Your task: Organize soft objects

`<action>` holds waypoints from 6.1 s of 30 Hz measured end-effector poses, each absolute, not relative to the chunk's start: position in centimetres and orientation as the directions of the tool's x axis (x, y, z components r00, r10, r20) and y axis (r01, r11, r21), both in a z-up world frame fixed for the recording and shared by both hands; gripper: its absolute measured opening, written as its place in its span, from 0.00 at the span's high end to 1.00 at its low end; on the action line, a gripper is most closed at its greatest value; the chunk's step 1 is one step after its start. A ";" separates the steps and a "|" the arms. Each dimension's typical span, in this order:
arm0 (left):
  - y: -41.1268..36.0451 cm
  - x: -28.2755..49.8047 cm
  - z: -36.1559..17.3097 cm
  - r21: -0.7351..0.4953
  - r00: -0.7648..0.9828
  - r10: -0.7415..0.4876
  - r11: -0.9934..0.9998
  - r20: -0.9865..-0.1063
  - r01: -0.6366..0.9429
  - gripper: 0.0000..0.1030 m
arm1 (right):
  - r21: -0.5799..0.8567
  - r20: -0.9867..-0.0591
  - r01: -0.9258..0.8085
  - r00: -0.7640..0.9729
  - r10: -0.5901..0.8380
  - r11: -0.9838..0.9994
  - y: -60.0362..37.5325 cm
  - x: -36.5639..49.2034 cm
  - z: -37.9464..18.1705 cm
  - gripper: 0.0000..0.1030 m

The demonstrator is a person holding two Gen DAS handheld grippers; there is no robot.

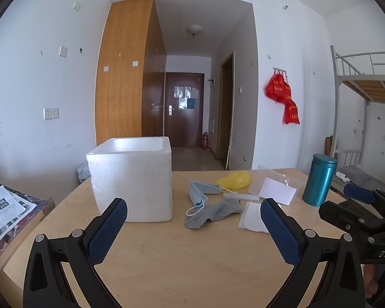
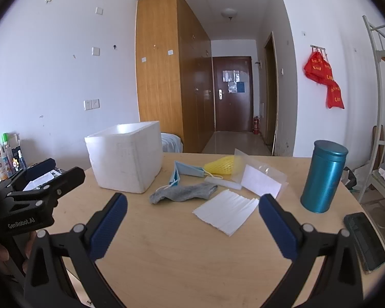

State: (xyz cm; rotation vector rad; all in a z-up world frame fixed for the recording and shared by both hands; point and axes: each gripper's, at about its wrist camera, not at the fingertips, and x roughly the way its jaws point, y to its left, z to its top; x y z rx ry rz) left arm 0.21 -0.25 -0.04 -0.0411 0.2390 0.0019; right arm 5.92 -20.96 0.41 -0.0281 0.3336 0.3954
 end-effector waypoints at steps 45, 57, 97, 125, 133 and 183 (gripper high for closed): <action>-2.3 8.4 -0.5 -0.079 0.930 -0.122 0.992 -0.348 0.100 0.00 | 0.023 -0.395 -0.341 0.860 0.322 0.940 -22.2 12.1 0.9 0.00; -2.8 12.7 -1.6 -0.086 0.874 -0.177 0.984 -0.453 0.154 0.00 | 0.030 -0.459 -0.331 0.834 0.308 0.943 -22.7 16.8 0.8 0.00; -3.3 25.1 -6.5 -0.113 0.637 -0.198 0.979 -0.745 0.172 0.00 | -0.027 -0.648 -0.340 0.722 0.243 0.940 -23.3 28.4 -1.2 0.00; -2.9 27.1 -9.7 -0.109 0.556 -0.186 0.980 -0.810 0.169 0.26 | -0.137 -0.702 -0.291 0.703 0.114 0.947 -23.8 31.0 -3.1 0.19; -2.9 27.3 -9.8 -0.093 0.558 -0.174 0.981 -0.811 0.171 0.43 | -0.180 -0.749 -0.301 0.659 0.068 0.936 -23.5 32.3 -5.4 0.22; -2.6 20.6 -6.5 0.027 0.680 -0.117 0.980 -0.724 0.197 0.37 | 0.007 -0.728 -0.394 0.628 0.275 0.919 -24.4 30.4 -3.4 0.96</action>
